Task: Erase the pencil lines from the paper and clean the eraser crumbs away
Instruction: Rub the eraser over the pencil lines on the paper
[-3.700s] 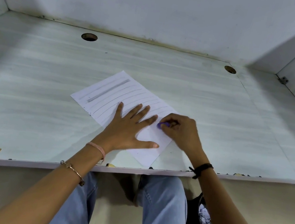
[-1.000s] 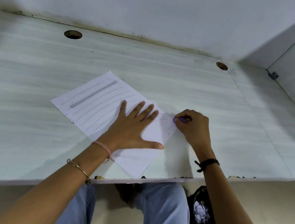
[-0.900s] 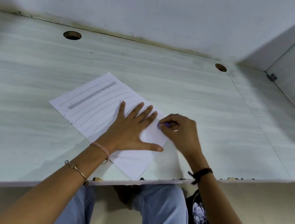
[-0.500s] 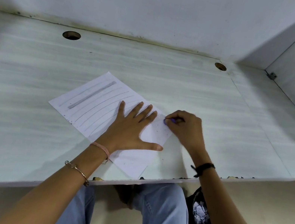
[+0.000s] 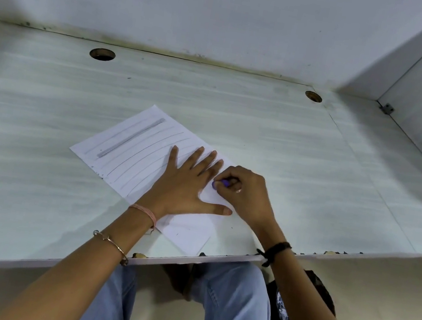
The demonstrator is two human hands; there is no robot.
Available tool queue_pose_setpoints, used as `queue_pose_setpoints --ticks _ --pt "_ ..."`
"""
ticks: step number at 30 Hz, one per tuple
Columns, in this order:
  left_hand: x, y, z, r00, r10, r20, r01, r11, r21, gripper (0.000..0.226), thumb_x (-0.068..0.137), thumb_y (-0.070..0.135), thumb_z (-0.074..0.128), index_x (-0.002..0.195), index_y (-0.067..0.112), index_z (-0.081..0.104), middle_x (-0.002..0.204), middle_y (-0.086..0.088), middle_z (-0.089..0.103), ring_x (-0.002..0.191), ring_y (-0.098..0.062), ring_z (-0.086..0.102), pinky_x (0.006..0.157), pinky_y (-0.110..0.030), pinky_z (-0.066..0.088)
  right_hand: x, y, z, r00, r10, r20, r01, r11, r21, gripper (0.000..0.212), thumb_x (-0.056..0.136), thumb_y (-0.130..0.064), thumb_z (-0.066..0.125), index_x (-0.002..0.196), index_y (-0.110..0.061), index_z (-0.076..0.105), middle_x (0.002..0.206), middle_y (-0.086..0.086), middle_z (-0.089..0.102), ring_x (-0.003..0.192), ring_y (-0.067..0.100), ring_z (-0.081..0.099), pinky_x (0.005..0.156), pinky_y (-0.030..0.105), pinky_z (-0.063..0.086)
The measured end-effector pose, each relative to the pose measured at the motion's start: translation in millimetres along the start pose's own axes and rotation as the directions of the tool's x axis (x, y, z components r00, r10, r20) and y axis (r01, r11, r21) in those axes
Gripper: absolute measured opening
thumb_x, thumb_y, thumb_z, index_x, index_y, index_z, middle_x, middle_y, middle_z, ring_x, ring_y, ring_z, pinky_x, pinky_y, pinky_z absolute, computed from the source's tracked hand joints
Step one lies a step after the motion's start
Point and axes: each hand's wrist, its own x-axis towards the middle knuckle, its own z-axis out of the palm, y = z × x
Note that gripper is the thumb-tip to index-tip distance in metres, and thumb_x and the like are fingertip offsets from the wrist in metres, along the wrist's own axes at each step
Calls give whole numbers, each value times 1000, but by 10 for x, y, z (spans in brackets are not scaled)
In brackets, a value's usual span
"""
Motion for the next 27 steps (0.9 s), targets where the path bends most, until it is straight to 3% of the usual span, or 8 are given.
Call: queue_pose_setpoints --ticks 6,9,13,16,18,21,25,27 --pt "-27 -1 -49 1000 5 16 -4 1000 -14 109 73 91 29 157 29 -4 163 11 -14 149 -12 -17 114 -61 -14 174 237 -254 963 164 -212 -153 986 67 5 78 -3 71 76 -7 69 78 9 68 58 -3 54 57 6 41" --pt "-6 -41 -97 1000 -11 -13 9 983 -182 84 91 68 41 157 24 13 164 11 2 150 -8 -6 118 -51 -14 180 197 -203 956 186 -225 -181 983 42 5 79 -3 68 76 -8 68 79 6 68 63 4 55 59 11 42" --pt "-1 -107 -117 981 -152 -119 22 700 -714 36 101 16 45 136 18 54 148 5 46 144 -6 27 120 -33 -10 24 -29 18 972 146 -185 -122 983 136 6 81 -9 67 77 -13 67 76 -4 69 64 10 59 63 19 46" --pt "-52 -116 -152 960 -239 -145 2 524 -852 33 96 7 40 115 14 66 122 5 66 122 -7 52 119 -30 15 -117 -171 246 995 92 -34 -82 972 219 6 83 -9 66 82 -14 67 80 -2 68 69 14 61 67 26 51" --pt "-115 -130 -213 956 -248 -155 -23 465 -885 31 95 0 40 107 10 67 113 3 70 112 -7 60 109 -27 37 -136 -177 315 997 79 -22 -71 969 237 5 84 -8 66 83 -13 67 83 1 68 73 15 61 69 28 51" --pt "-255 -208 -254 965 -177 -192 -38 633 -774 30 94 -3 43 106 12 66 113 5 69 109 -4 61 104 -26 40 -89 -149 302 996 62 -61 -46 974 223 5 84 -6 64 81 -10 67 81 2 67 68 8 58 65 23 48" --pt "-548 -327 -246 973 -154 -175 38 847 -531 27 96 12 51 120 17 62 131 4 58 123 -14 53 118 -34 4 -30 -149 312 996 51 -78 -37 983 179 3 84 -6 66 82 -8 65 79 -2 64 64 1 53 61 11 44" --pt "-701 -359 -240 980 -160 -117 95 896 -434 40 96 36 51 134 25 53 147 7 44 139 -11 36 120 -40 -5 -12 -159 335 994 51 -95 -33 983 180 4 84 -6 66 82 -9 65 80 -3 64 65 1 54 62 11 45"
